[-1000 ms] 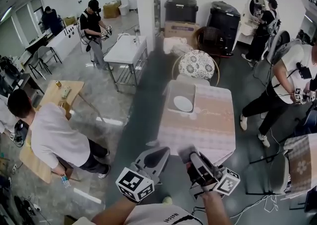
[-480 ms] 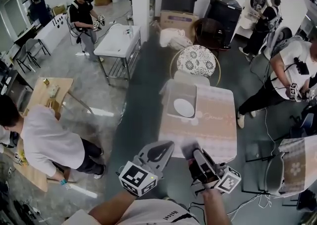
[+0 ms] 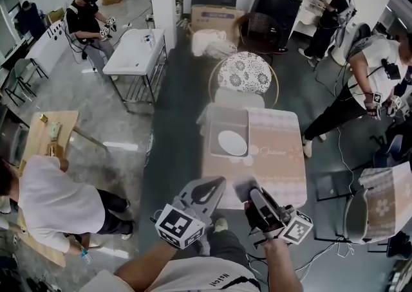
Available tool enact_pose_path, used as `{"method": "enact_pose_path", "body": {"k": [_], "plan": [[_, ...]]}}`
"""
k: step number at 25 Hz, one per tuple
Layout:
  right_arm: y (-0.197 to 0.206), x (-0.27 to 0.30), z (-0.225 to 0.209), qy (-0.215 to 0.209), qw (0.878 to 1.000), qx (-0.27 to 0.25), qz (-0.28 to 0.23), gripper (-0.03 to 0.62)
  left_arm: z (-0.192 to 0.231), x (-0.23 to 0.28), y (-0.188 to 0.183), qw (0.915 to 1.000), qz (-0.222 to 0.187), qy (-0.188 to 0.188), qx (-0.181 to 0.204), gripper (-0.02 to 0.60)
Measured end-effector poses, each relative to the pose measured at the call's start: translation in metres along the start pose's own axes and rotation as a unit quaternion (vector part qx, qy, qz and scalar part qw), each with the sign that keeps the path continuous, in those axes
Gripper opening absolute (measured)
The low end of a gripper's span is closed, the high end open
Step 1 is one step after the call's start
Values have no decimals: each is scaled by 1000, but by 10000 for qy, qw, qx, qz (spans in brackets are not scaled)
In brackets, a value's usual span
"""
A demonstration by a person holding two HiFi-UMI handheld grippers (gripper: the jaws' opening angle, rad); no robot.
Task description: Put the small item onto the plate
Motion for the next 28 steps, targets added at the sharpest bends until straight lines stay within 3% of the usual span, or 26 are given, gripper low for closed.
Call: {"method": "enact_pose_path", "body": {"k": [7, 12, 20, 28], "plan": [[-21, 42, -63, 252, 9992, 64, 298, 91, 46, 49, 16, 10000, 70, -44, 30, 6], [-43, 79, -119, 398, 9971, 22, 654, 91, 93, 90, 33, 9995, 53, -300, -11, 6], [-47, 119, -240, 893, 9892, 334, 1110, 91, 161, 143, 91, 9971, 288, -670, -233, 6], [-31, 139, -325, 1233, 9799, 622, 1438, 91, 192, 180, 151, 9938, 656, -792, -412, 6]]}}
Point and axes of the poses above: the fingertips, and each gripper's own axes: x forward along the fingers, z to its left, y out of its underside, the point moved 1 cm from there along -x, backward along the fingers, and after that the axes turned 10 degrees about y, right-handed, at the moved point
